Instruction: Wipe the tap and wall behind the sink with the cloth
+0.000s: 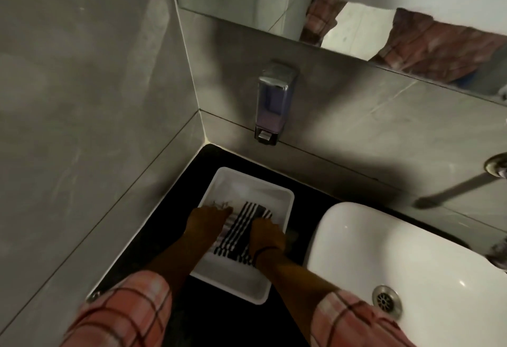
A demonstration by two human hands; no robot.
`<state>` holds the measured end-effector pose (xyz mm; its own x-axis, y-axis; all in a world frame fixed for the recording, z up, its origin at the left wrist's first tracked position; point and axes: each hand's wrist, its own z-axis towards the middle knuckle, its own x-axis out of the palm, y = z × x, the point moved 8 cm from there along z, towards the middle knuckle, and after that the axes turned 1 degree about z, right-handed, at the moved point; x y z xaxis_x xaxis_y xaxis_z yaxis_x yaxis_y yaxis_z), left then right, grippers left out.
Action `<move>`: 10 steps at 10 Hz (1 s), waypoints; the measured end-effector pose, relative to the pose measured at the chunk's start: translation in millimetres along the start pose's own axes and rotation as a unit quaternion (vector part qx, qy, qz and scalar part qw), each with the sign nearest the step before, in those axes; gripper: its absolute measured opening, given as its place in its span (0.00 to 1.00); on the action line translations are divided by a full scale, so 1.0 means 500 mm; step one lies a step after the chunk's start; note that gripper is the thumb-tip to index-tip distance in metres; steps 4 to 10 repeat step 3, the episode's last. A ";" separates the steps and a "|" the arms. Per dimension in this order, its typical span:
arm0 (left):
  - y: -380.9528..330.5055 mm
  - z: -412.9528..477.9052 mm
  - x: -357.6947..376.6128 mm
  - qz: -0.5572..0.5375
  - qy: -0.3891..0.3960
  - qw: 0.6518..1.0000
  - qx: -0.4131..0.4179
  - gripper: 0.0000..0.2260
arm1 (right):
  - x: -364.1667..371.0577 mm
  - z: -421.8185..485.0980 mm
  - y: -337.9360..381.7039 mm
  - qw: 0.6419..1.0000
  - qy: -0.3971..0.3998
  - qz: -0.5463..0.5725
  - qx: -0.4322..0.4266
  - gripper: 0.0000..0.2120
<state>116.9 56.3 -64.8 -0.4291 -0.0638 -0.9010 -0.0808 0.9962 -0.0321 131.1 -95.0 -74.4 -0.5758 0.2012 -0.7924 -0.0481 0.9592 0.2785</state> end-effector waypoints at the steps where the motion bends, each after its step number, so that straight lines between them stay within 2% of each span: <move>1: -0.010 -0.004 -0.001 0.052 0.016 0.998 -0.008 0.25 | -0.003 0.002 0.015 1.000 -0.005 -0.012 -0.011 0.17; 2: -0.025 -0.012 -0.012 0.003 -0.028 1.000 -0.012 0.25 | -0.008 -0.019 0.012 0.998 0.019 -0.047 -0.023 0.19; 3: -0.069 -0.061 -0.096 0.005 -0.121 0.991 0.059 0.31 | -0.080 -0.069 -0.010 0.996 -0.051 -0.018 -0.065 0.24; 10: -0.069 -0.061 -0.096 0.005 -0.121 0.991 0.059 0.31 | -0.080 -0.069 -0.010 0.996 -0.051 -0.018 -0.065 0.24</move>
